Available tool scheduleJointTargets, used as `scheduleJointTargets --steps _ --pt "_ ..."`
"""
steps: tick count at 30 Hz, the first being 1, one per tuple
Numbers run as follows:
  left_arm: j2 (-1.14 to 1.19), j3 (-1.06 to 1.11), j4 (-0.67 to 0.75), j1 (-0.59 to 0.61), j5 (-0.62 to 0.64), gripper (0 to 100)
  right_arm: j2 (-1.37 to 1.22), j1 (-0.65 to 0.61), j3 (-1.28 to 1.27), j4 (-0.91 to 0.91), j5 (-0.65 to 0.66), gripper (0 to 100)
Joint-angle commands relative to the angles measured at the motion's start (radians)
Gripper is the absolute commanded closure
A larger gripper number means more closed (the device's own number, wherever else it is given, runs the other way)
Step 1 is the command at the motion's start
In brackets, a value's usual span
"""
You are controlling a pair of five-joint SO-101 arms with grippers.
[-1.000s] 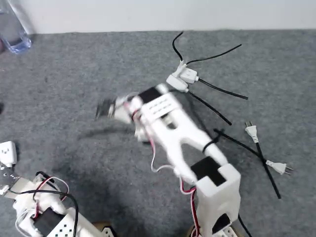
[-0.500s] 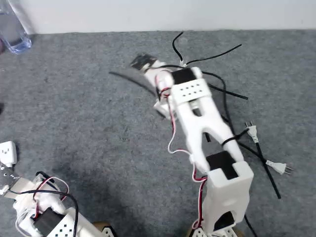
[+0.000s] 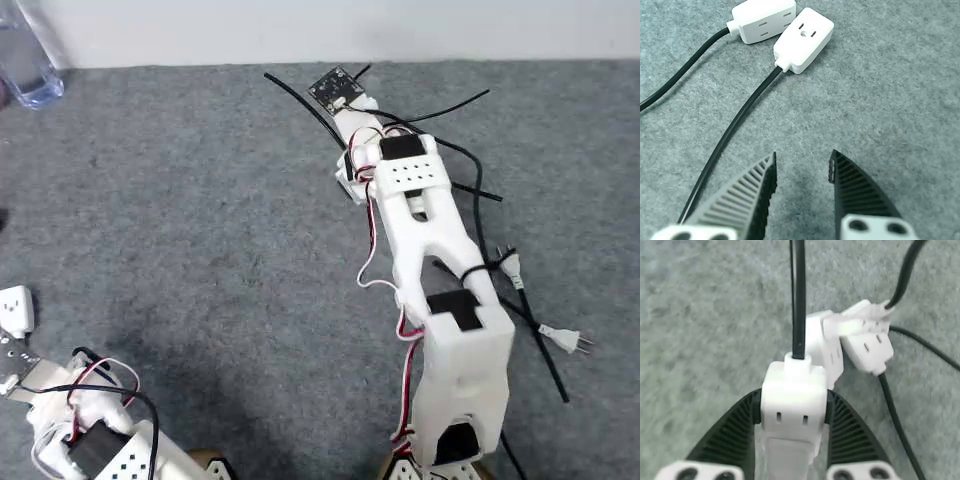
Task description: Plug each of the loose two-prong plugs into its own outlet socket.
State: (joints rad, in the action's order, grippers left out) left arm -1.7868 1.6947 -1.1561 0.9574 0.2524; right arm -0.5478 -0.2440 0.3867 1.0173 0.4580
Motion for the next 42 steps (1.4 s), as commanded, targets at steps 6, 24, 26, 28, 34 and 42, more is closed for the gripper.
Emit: scheduleJointTargets --steps 6,24,26,28,34,42 --pt "-0.003 -0.010 -0.002 0.000 -0.008 83 -0.248 0.015 0.436 0.025 -0.005 99.1" --pt "-0.003 -0.010 -0.002 0.000 -0.008 83 -0.714 0.013 1.100 0.165 -0.011 66.5" --pt "-0.003 -0.010 -0.002 0.000 -0.008 83 -0.737 0.013 1.142 0.177 -0.009 57.1" --pt "-0.003 -0.010 -0.002 0.000 -0.008 83 -0.751 0.013 1.175 0.193 -0.006 55.7" --pt "-0.003 -0.010 -0.002 0.000 -0.008 83 -0.754 0.015 1.295 0.282 -0.005 55.7" --pt "-0.003 -0.010 -0.002 0.000 -0.008 83 -0.613 0.024 1.295 0.394 -0.005 55.7"
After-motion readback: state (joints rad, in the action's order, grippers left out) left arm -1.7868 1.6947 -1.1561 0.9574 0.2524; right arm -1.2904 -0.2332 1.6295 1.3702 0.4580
